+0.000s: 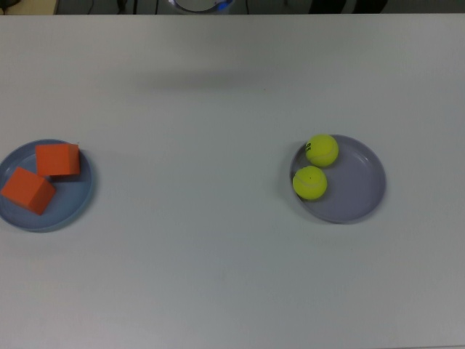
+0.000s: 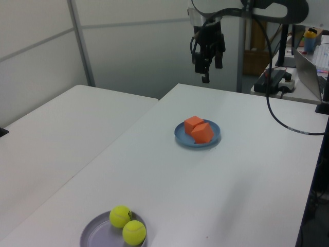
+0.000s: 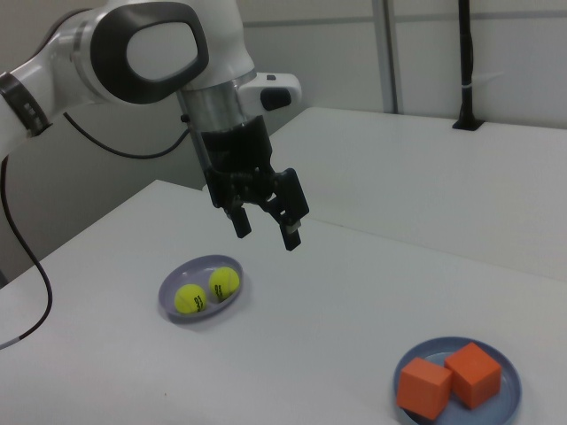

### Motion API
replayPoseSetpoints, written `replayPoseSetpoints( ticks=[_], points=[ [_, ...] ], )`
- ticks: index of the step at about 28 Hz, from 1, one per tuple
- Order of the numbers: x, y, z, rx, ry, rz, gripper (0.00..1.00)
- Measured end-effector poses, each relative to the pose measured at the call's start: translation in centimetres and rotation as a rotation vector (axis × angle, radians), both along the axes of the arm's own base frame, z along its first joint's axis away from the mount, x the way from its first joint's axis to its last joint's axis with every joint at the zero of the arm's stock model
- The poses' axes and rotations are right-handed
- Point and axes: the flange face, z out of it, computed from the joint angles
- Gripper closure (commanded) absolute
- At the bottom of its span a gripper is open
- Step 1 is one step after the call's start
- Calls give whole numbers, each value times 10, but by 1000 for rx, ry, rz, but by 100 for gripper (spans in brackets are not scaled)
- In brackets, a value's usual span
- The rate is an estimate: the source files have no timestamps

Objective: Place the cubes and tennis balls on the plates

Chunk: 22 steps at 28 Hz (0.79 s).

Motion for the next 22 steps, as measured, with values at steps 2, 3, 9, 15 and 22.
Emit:
replayPoseSetpoints(
  ticks=[2, 3, 9, 15, 22],
  points=[
    [0, 2, -2, 12, 4, 9, 0],
    [0, 2, -2, 16, 5, 11, 0],
    [0, 3, -3, 27, 7, 15, 0],
    [1, 3, -5, 27, 13, 15, 0],
    [2, 3, -14, 28, 33, 33, 0]
  ],
)
